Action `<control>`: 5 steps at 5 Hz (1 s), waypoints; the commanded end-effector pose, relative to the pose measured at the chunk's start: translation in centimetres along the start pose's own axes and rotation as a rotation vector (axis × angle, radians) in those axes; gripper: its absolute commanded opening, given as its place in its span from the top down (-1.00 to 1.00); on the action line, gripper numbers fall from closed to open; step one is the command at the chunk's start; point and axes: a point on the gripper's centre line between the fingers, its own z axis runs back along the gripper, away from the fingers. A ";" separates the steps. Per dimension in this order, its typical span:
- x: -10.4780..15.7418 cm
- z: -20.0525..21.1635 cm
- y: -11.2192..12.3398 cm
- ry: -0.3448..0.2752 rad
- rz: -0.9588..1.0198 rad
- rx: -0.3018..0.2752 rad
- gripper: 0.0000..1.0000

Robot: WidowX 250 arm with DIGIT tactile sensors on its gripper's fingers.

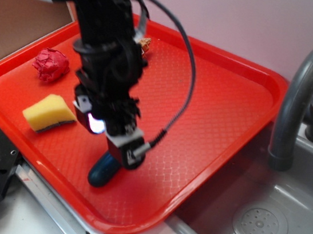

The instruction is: Grab the plastic pickle.

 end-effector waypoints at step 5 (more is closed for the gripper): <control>0.0 -2.8 0.5 0.006 0.094 0.193 1.00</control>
